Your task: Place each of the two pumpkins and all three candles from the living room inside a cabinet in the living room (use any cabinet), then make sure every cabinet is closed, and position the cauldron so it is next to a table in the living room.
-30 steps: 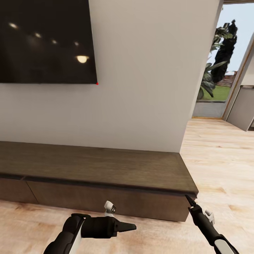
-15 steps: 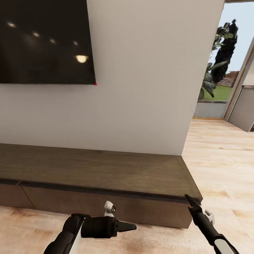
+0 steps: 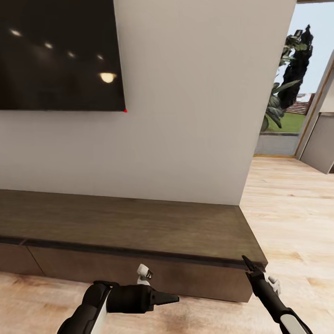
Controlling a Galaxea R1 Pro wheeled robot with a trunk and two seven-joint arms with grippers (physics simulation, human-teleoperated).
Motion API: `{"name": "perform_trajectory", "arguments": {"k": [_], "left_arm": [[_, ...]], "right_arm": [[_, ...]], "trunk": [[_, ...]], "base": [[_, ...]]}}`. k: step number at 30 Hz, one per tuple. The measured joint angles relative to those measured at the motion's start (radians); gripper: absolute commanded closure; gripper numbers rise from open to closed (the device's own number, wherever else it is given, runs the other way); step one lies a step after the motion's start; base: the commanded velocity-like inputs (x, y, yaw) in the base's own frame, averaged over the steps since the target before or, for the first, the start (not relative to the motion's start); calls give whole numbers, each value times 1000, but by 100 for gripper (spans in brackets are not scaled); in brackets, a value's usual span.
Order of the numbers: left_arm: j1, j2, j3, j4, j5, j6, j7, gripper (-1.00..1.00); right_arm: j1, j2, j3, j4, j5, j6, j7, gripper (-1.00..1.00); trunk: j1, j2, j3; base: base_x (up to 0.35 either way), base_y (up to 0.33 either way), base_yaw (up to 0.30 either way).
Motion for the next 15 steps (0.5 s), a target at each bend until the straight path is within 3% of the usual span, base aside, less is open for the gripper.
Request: {"name": "perform_trajectory", "arguments": {"k": [15], "left_arm": [[0, -1, -1, 0, 0, 0, 0, -100]], "right_arm": [[0, 0, 0, 2, 0, 0, 0, -100]], "trunk": [[4, -2, -31]], "base": [[0, 0, 0]]}}
